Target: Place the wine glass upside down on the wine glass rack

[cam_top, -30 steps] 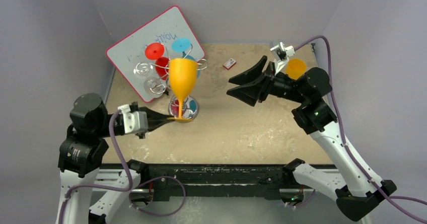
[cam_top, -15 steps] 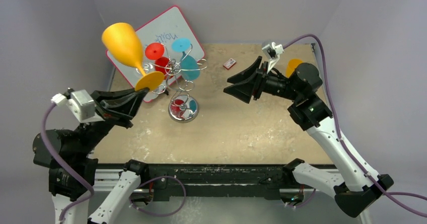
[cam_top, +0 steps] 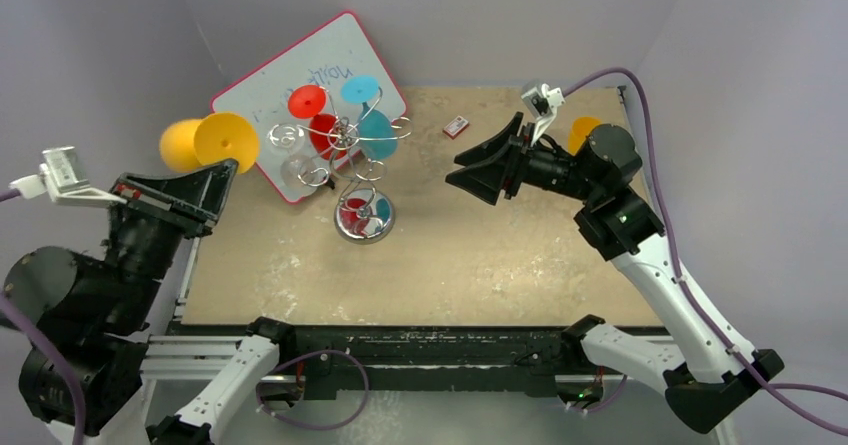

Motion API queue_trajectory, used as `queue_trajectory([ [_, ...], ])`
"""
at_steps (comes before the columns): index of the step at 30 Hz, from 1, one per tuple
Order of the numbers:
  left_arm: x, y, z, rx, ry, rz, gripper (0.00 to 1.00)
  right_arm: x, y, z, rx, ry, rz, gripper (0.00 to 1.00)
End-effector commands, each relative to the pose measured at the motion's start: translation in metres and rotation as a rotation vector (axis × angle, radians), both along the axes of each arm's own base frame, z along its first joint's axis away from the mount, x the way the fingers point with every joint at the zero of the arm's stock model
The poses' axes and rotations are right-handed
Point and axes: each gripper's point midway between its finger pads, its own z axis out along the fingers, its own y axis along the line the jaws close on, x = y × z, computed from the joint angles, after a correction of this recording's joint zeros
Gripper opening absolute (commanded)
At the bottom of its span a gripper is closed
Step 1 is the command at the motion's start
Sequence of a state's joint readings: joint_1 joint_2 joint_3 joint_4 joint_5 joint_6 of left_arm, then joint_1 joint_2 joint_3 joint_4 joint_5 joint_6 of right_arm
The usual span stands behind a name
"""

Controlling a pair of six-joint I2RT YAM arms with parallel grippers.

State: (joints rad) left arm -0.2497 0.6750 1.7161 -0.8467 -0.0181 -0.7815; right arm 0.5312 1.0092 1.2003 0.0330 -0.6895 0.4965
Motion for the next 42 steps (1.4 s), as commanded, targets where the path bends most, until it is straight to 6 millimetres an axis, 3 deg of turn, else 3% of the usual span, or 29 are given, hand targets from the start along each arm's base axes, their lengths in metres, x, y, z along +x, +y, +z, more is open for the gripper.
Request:
queue_trajectory([
  [1,0.015,-0.006,-0.049,-0.17,0.273,0.004,0.0,-0.007,-0.007,0.024,0.034,-0.08,-0.019,0.59],
  [9,0.015,-0.021,-0.111,-0.234,0.522,-0.033,0.0,-0.01,-0.008,0.02,0.023,-0.082,-0.016,0.59],
  [16,0.017,-0.037,-0.137,-0.275,0.633,-0.091,0.0,-0.014,-0.012,0.02,0.007,-0.106,-0.02,0.6],
  [24,0.029,-0.058,-0.148,-0.334,0.682,-0.187,0.0,-0.021,-0.015,0.015,-0.002,-0.111,-0.009,0.6],
  [30,0.044,-0.067,-0.141,-0.346,0.643,-0.225,0.0,-0.025,-0.016,0.017,-0.002,-0.137,0.001,0.64],
  [36,0.058,-0.073,-0.126,-0.363,0.593,-0.25,0.0,-0.028,-0.018,0.017,-0.001,-0.139,-0.002,0.8],
  [42,0.072,-0.081,-0.13,-0.379,0.607,-0.279,0.0,-0.029,-0.022,0.019,0.003,-0.142,-0.023,0.96],
])
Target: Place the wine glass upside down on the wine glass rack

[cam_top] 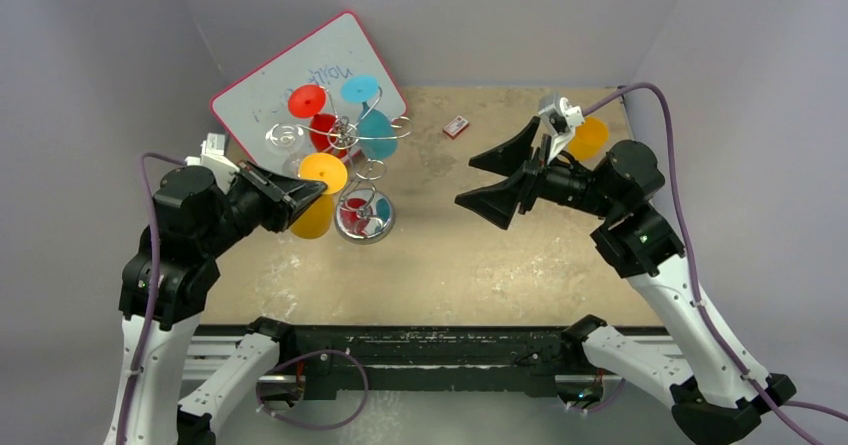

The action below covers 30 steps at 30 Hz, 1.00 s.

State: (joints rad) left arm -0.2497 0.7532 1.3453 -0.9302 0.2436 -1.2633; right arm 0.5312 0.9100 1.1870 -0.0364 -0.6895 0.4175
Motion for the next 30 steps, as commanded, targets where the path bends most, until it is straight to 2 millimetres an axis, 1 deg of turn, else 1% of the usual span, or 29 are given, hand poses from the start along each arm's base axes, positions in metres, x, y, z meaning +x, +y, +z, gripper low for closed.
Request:
queue_trajectory([
  [1,0.013,-0.01,0.02,-0.06,-0.079,-0.027,0.0,-0.005,-0.005,0.012,0.021,-0.053,-0.02,0.99],
  [7,0.02,-0.011,0.021,-0.061,-0.091,-0.023,0.0,-0.004,-0.007,0.013,0.02,-0.057,-0.032,1.0],
  [12,0.026,-0.01,0.014,-0.053,-0.091,-0.012,0.0,-0.003,-0.006,0.013,0.017,-0.059,-0.029,1.0],
  [18,0.034,-0.011,0.015,-0.025,-0.112,-0.016,0.0,-0.004,-0.007,0.014,0.016,-0.062,-0.03,1.0],
  [23,0.041,-0.004,0.014,0.032,-0.114,0.015,0.0,-0.003,-0.007,0.015,0.018,-0.065,-0.036,1.0],
  [30,0.049,0.001,0.004,0.086,-0.102,0.034,0.0,-0.003,-0.007,0.014,0.016,-0.06,-0.032,1.0],
])
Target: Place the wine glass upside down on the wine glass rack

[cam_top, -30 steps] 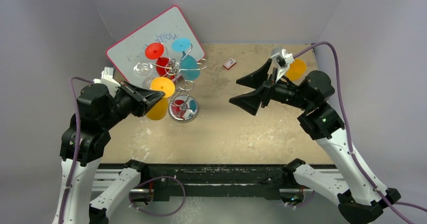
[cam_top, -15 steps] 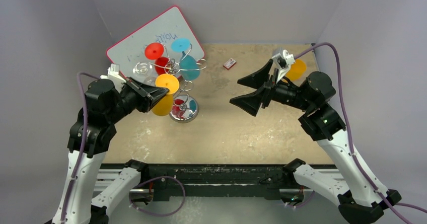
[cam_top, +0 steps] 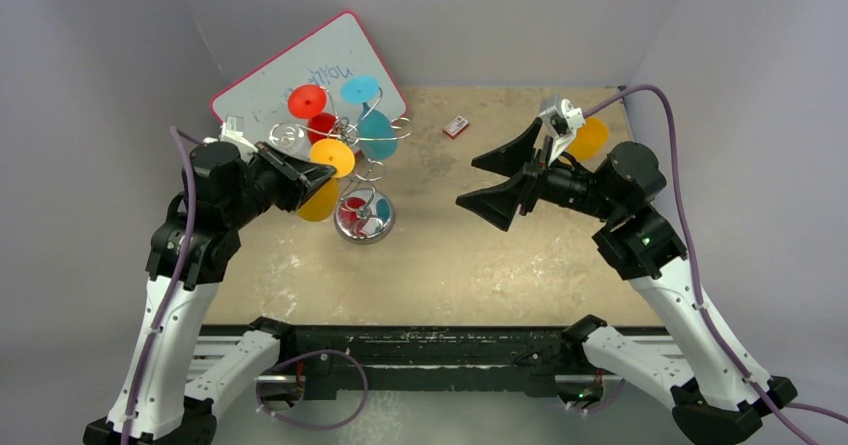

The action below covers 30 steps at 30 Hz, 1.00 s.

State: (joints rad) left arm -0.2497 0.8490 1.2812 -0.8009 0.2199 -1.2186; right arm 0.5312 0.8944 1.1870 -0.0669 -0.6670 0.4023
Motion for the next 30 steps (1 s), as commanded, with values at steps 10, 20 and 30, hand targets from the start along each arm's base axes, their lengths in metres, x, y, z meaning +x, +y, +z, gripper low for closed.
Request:
queue_trajectory([
  [10,0.007,0.015,0.031,0.057,-0.132,0.066,0.0,-0.004,-0.004,0.021,0.027,-0.07,-0.011,1.0],
  [20,0.001,0.028,0.033,0.096,-0.135,0.119,0.0,-0.003,-0.003,0.018,0.025,-0.061,-0.011,1.0],
  [30,-0.013,0.032,0.041,0.087,-0.15,0.124,0.0,-0.002,-0.002,0.016,0.022,-0.051,-0.01,1.0],
])
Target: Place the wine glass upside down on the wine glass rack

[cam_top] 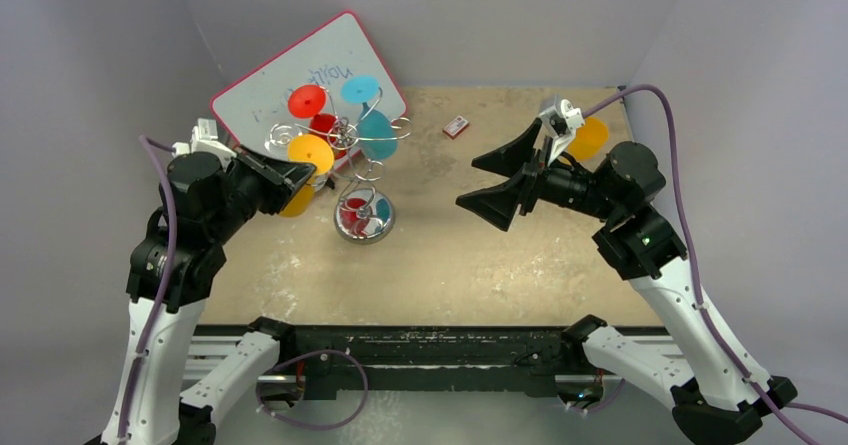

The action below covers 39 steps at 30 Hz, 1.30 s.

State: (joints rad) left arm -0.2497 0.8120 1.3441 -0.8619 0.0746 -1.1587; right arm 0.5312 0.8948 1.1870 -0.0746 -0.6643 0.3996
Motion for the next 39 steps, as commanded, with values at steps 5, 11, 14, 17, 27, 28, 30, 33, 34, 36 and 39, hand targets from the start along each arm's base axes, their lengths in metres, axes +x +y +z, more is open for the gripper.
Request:
queue_trajectory([
  [5,-0.015,0.004,0.023,-0.002,-0.072,-0.011,0.0,0.0,-0.002,0.014,0.023,-0.042,-0.02,1.0],
  [11,-0.02,-0.006,0.013,-0.03,-0.052,-0.064,0.0,0.002,-0.002,0.007,0.02,-0.015,-0.024,1.0],
  [14,-0.021,-0.01,0.01,-0.039,-0.05,-0.083,0.0,0.003,-0.001,0.006,0.02,-0.008,-0.026,1.0],
  [17,-0.02,-0.012,0.005,-0.045,-0.041,-0.096,0.0,0.005,-0.001,0.006,0.024,0.001,-0.031,1.0],
  [27,-0.017,-0.023,-0.008,-0.061,-0.025,-0.152,0.05,0.026,-0.01,-0.012,-0.03,0.079,-0.166,1.0],
  [28,-0.017,-0.024,-0.008,-0.06,-0.026,-0.16,0.06,0.027,-0.01,-0.013,-0.032,0.086,-0.168,1.0],
  [30,-0.017,-0.024,-0.009,-0.042,-0.024,-0.164,0.09,0.031,-0.011,-0.014,-0.035,0.096,-0.185,1.0],
  [33,-0.016,-0.018,-0.014,0.001,-0.004,-0.144,0.15,0.042,-0.016,-0.02,-0.051,0.124,-0.257,1.0],
  [34,-0.016,-0.017,-0.017,0.012,0.003,-0.14,0.18,0.048,-0.02,-0.024,-0.067,0.136,-0.291,1.0],
  [36,-0.015,-0.016,-0.018,0.015,0.008,-0.136,0.23,0.062,-0.031,-0.032,-0.107,0.161,-0.395,1.0],
  [39,-0.014,-0.015,-0.017,0.018,0.003,-0.127,0.3,0.083,-0.052,-0.043,-0.144,0.21,-0.567,1.0],
])
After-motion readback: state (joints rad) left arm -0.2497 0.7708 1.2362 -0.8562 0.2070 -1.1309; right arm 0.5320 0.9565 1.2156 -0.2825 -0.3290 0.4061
